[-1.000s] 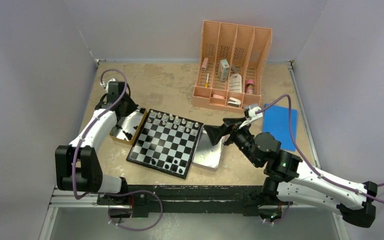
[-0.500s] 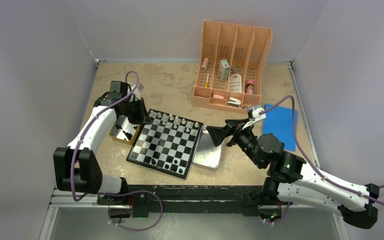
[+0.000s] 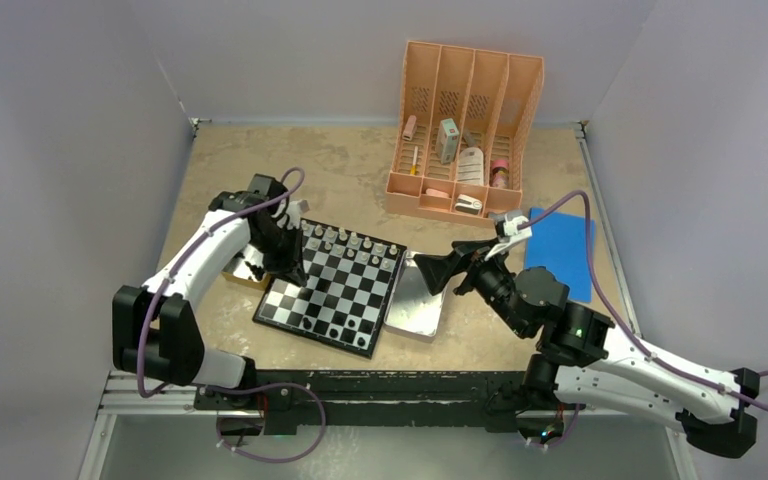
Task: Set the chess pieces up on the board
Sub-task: Place the chess piece on the chessboard.
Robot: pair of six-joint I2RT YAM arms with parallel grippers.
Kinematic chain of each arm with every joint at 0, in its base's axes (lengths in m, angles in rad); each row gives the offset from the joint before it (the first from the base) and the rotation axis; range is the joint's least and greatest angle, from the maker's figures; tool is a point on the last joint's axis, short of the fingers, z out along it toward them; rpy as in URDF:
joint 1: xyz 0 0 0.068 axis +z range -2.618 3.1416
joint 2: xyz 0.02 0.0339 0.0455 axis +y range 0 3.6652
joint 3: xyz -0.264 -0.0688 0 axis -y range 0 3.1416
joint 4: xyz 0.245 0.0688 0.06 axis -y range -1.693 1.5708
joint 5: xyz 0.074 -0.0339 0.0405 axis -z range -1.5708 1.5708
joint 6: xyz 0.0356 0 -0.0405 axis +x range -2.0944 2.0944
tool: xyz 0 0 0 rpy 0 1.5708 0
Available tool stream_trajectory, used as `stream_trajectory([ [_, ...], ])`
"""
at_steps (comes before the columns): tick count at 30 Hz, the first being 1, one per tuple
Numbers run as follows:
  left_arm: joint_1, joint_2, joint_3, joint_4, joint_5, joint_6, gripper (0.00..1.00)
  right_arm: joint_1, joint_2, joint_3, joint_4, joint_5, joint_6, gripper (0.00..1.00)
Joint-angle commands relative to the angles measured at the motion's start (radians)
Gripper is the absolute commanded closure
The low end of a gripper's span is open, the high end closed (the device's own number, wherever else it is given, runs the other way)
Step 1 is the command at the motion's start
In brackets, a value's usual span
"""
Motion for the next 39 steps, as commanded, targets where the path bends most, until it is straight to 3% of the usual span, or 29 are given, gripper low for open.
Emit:
stream_trajectory([
  [1,-0.004,0.01,0.022,-0.059,-0.085,-0.031,1.0,-0.001,-0.035,0.046,0.016,-0.01,0.003,0.02],
  [9,-0.017,0.115,0.018,-0.083,-0.136,-0.056,1.0,-0.001,-0.07,0.062,-0.026,-0.019,0.005,0.01],
  [39,-0.047,0.108,-0.065,-0.13,-0.234,-0.137,1.0,-0.001,-0.061,0.08,-0.041,-0.061,-0.035,0.01],
])
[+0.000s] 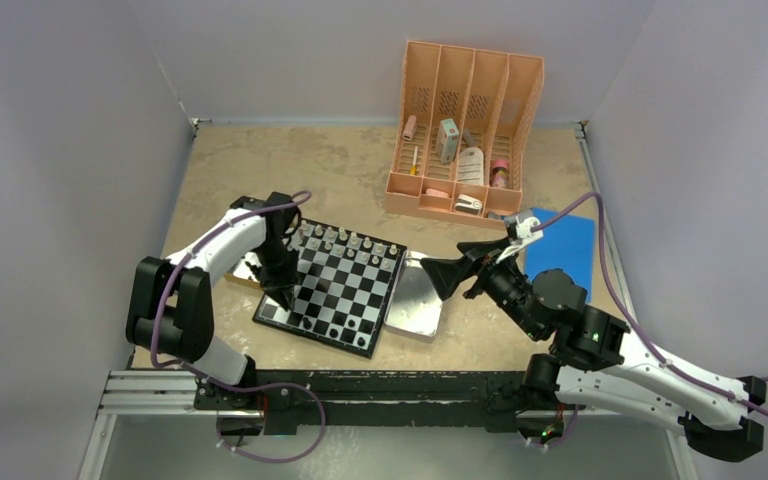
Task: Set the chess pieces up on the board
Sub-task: Place the chess piece on the chessboard.
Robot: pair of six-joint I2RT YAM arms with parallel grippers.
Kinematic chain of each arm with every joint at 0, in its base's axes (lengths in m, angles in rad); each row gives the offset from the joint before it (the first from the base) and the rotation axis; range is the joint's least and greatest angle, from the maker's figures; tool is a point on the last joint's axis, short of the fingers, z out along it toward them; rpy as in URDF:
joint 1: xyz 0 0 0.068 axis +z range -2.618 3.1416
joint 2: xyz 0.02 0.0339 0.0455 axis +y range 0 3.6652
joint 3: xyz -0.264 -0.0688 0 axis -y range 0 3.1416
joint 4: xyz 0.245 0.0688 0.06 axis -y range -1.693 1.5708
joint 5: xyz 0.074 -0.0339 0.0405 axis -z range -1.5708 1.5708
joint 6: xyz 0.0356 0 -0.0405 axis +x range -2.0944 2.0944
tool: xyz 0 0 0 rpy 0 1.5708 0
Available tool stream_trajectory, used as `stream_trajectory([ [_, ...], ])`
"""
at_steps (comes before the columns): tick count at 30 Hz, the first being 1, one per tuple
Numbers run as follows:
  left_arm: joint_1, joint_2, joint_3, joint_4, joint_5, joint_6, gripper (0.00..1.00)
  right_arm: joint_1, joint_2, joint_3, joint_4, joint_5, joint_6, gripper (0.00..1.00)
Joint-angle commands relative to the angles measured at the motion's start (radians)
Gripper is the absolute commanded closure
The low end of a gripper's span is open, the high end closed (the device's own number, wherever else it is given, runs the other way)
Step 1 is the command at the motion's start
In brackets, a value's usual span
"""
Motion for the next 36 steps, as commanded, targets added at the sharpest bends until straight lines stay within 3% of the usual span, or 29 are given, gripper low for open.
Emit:
stream_trajectory([
  [1,-0.007,-0.018,-0.002,-0.025,-0.034,-0.046,1.0,-0.001,-0.005,0.051,0.023,-0.01,-0.02,0.01],
  [15,-0.054,-0.027,-0.018,-0.074,-0.019,-0.121,1.0,-0.001,-0.004,0.057,0.025,-0.013,-0.034,0.01],
  [36,-0.055,0.006,-0.046,-0.09,-0.113,-0.197,0.99,-0.001,-0.02,0.081,-0.008,-0.028,-0.048,0.01],
])
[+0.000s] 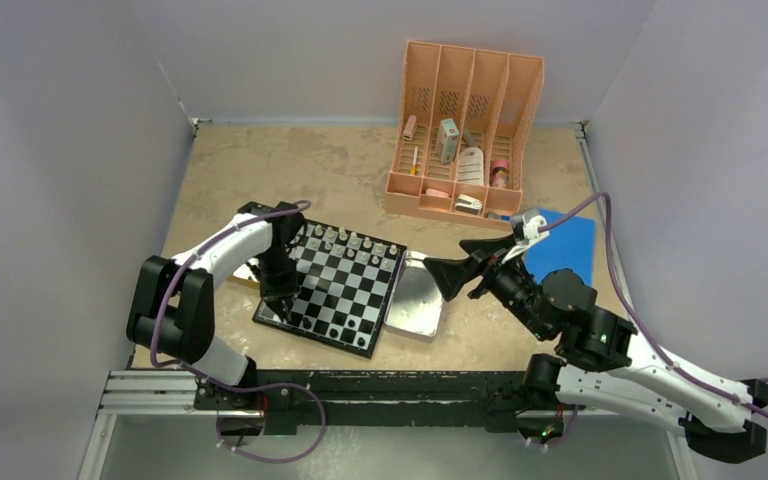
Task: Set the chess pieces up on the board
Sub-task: Place the chess piece on the chessboard.
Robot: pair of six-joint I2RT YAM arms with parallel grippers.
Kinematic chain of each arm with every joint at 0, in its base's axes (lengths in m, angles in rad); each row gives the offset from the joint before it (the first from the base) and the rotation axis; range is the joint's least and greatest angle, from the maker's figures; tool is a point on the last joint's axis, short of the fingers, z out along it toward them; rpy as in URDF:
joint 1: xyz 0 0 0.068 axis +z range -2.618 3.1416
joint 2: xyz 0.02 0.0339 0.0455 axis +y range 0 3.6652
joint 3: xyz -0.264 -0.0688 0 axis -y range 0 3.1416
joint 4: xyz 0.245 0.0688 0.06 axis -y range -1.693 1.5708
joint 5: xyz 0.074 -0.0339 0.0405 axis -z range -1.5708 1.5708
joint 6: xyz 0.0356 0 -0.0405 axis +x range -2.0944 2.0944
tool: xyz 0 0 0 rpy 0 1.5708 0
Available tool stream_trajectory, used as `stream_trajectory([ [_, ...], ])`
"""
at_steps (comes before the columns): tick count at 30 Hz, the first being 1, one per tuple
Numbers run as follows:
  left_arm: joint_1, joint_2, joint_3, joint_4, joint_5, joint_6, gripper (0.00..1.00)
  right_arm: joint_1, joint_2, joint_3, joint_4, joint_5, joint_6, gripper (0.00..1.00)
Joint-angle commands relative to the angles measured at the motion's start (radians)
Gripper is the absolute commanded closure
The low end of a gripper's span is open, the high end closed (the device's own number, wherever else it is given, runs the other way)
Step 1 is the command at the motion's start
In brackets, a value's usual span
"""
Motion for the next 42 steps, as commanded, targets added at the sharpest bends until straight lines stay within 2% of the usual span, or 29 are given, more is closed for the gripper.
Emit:
stream_trajectory([
  [1,-0.004,0.013,-0.009,-0.021,-0.021,-0.028,0.98,-0.001,-0.002,0.059,-0.001,0.0,-0.019,0.01],
  [13,-0.007,0.075,0.021,-0.028,-0.053,-0.032,0.98,-0.001,-0.022,0.063,-0.01,0.006,-0.02,0.01],
  [32,-0.016,0.094,0.039,-0.019,-0.076,-0.025,0.89,-0.001,-0.019,0.069,-0.004,0.006,-0.017,0.01],
  [42,-0.022,0.093,0.044,-0.019,-0.075,-0.021,0.88,-0.001,-0.019,0.069,0.0,0.008,-0.015,0.01],
])
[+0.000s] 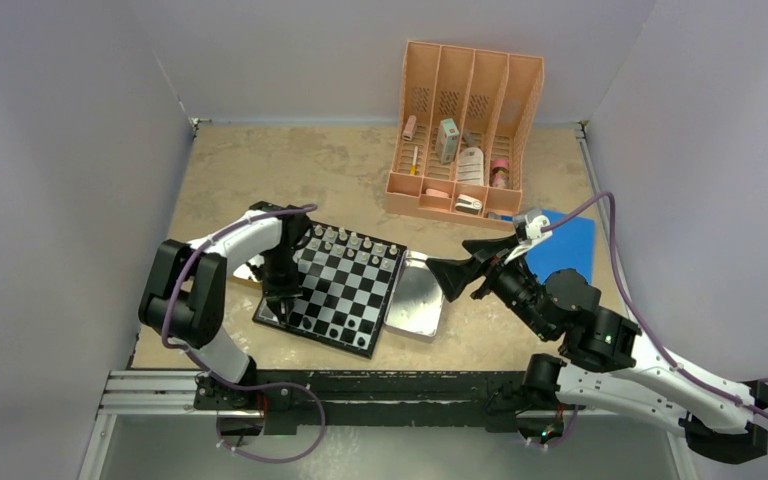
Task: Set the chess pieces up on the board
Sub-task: Place the chess piece on the chessboard.
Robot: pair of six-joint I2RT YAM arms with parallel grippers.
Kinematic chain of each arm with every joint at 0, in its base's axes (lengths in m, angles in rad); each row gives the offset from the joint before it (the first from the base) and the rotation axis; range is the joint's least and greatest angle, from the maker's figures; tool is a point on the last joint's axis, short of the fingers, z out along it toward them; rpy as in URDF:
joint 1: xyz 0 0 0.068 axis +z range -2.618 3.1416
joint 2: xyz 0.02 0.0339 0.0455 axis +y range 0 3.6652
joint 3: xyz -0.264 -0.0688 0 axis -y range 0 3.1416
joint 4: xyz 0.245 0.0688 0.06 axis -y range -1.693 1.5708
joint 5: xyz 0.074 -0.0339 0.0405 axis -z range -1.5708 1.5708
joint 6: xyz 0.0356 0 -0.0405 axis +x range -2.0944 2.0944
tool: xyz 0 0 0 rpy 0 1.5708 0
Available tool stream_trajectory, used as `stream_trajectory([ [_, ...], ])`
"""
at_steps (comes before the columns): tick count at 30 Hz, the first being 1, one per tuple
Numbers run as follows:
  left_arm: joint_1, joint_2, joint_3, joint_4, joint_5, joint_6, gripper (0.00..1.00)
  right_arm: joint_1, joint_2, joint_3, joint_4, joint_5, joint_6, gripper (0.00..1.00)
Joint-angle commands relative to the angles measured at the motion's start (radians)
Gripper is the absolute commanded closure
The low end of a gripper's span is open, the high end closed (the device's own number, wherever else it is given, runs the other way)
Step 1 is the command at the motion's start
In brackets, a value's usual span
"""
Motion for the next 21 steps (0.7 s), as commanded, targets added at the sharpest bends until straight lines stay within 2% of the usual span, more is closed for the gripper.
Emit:
stream_trajectory([
  [1,-0.005,-0.002,0.034,-0.02,-0.012,-0.006,0.88,-0.001,-0.011,0.049,0.036,0.008,-0.01,0.01],
  [21,-0.013,0.008,0.054,-0.029,-0.069,-0.015,0.83,-0.001,-0.014,0.044,0.037,0.009,-0.014,0.01],
])
